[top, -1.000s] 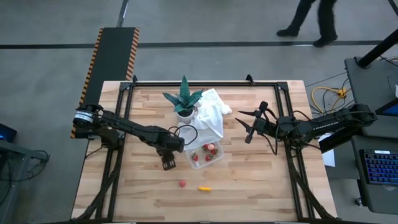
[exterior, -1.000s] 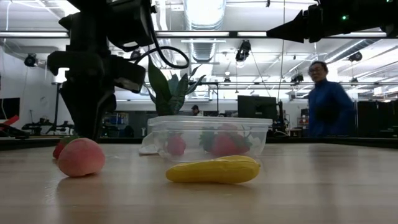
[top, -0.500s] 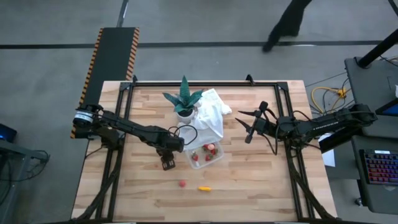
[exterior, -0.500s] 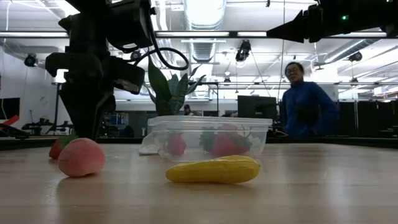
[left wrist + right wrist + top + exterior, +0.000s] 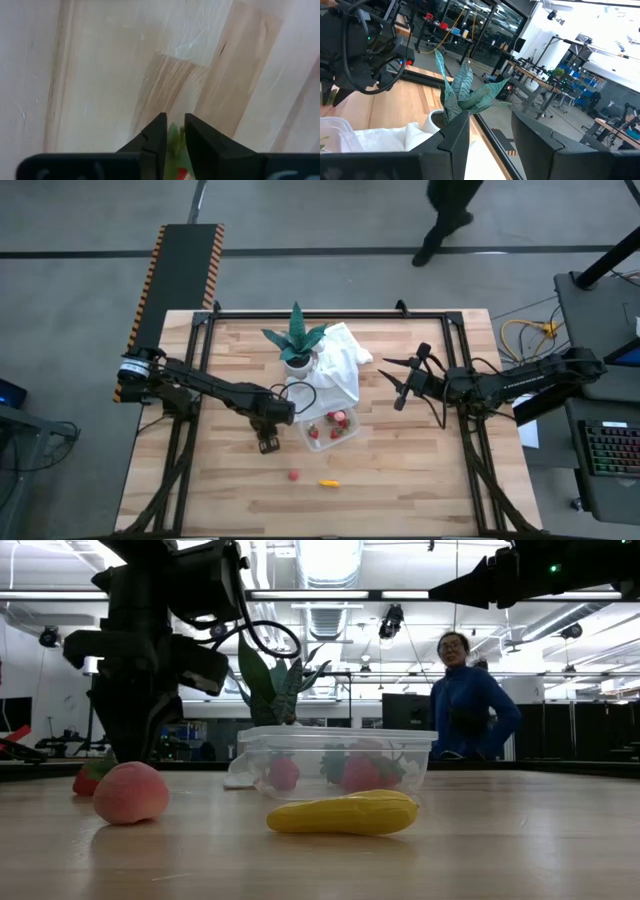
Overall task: Pick and placing Produce into tupperware
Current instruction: Put the strawberry into the transparent bin
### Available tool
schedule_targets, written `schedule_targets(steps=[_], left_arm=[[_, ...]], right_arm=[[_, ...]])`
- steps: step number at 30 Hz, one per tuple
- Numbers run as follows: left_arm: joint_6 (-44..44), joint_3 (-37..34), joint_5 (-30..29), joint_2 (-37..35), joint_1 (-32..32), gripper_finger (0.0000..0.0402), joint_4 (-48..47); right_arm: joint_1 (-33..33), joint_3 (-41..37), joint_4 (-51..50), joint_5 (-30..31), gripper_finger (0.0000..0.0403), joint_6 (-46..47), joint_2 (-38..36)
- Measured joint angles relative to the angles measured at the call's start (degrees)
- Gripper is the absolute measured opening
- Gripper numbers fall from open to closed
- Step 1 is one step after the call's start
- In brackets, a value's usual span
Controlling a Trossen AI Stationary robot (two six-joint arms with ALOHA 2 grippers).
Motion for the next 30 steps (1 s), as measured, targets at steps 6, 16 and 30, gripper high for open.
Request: schedule_targets(steps=[6,16,30], left_arm=[[1.54,-0.56,0.73,0.0,0.0,0.0005,0.02],[2.83,-0.24,1.29,-0.15,0.02,0.0001,-0.05],[10.34,7.34,1.16,-1.97,0.21,0.0,-1.45]], right_arm=[[-0.02,0.0,0.0,0.0,0.0139,0.0,0.0],[0.0,0.0,-0.02,0.0,0.0139,-0.02,0.0],[0.0,-0.02,0.08,-0.01,0.0139,-0.02,0.0]])
